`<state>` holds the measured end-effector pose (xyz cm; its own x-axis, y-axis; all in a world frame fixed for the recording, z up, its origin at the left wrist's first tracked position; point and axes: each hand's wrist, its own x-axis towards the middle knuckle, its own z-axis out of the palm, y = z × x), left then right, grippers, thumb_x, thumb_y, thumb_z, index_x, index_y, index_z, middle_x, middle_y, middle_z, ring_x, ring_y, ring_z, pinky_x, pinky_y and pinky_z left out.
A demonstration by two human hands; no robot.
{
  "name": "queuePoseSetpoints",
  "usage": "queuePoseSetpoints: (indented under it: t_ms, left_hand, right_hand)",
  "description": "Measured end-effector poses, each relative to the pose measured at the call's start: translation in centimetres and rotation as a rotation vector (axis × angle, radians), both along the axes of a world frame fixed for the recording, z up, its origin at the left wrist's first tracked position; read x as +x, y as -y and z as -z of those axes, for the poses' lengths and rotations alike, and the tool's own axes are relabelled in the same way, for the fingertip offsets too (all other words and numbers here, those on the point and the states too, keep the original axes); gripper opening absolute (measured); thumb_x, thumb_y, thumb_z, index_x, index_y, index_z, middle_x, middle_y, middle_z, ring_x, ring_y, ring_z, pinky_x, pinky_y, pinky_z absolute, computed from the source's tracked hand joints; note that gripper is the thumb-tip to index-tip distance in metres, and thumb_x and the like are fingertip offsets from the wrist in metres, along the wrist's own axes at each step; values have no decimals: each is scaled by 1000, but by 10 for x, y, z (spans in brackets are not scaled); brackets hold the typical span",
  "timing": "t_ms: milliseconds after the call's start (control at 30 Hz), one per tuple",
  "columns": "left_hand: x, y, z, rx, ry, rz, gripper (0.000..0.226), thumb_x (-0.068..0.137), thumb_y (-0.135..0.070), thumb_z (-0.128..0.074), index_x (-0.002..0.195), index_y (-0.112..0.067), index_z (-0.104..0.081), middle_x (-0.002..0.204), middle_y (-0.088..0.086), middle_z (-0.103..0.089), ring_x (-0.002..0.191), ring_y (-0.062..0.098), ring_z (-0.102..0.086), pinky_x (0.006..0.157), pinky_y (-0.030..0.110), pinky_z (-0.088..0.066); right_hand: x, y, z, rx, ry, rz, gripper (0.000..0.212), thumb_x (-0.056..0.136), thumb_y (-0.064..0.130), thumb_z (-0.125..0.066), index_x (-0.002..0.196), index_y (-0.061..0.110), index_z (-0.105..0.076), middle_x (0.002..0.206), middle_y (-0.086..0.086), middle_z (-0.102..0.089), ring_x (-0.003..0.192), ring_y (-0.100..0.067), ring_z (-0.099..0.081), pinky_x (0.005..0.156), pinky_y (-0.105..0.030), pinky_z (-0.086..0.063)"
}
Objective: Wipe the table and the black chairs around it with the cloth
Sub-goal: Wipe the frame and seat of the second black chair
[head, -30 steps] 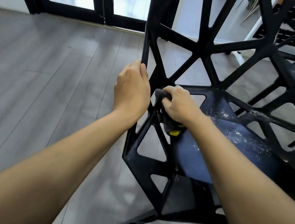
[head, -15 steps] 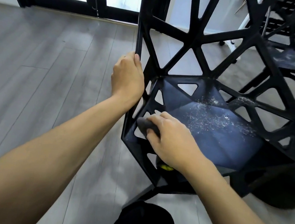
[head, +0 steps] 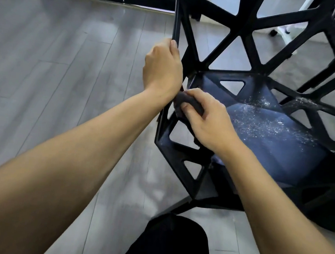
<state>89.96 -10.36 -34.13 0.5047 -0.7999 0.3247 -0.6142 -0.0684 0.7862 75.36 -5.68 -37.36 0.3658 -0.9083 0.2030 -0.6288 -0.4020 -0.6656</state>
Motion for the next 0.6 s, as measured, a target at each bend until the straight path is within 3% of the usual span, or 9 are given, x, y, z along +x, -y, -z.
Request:
queuePoseSetpoints:
  t_ms: [200, 400, 500, 600]
  left_hand:
    - [1, -2, -1, -1, -12, 14, 32, 108, -28, -31, 90, -18, -55, 89, 1, -67, 86, 20, -62, 73, 35, -49]
    - [1, -4, 0, -6, -31, 22, 33, 108, -28, -30, 90, -18, -55, 88, 0, -64, 82, 17, -60, 66, 27, -39]
    - [0, -5, -1, -4, -42, 21, 33, 109, -28, -30, 88, -17, -53, 86, 0, -65, 80, 17, -59, 60, 23, -36]
    - [0, -7, -3, 7, -23, 13, 32, 109, -27, -30, 87, -17, -52, 86, 0, -65, 76, 15, -56, 54, 17, -30]
  right_hand:
    - [9, -65, -17, -73, -88, -6, 15, 98, 32, -55, 106, 22, -62, 95, 3, -60, 91, -24, -56, 80, -44, -49]
    - [8, -113, -29, -185, -282, 10, 24, 94, 36, -56, 114, 26, -66, 100, 7, -55, 87, -24, -57, 64, -33, -35]
    - [14, -93, -27, -170, -314, 107, 22, 97, 35, -55, 111, 23, -66, 100, 3, -54, 91, -27, -59, 67, -33, -32]
    - [19, -58, -24, -25, -303, 142, 21, 100, 33, -52, 113, 23, -65, 105, -1, -55, 98, -32, -59, 76, -37, -41]
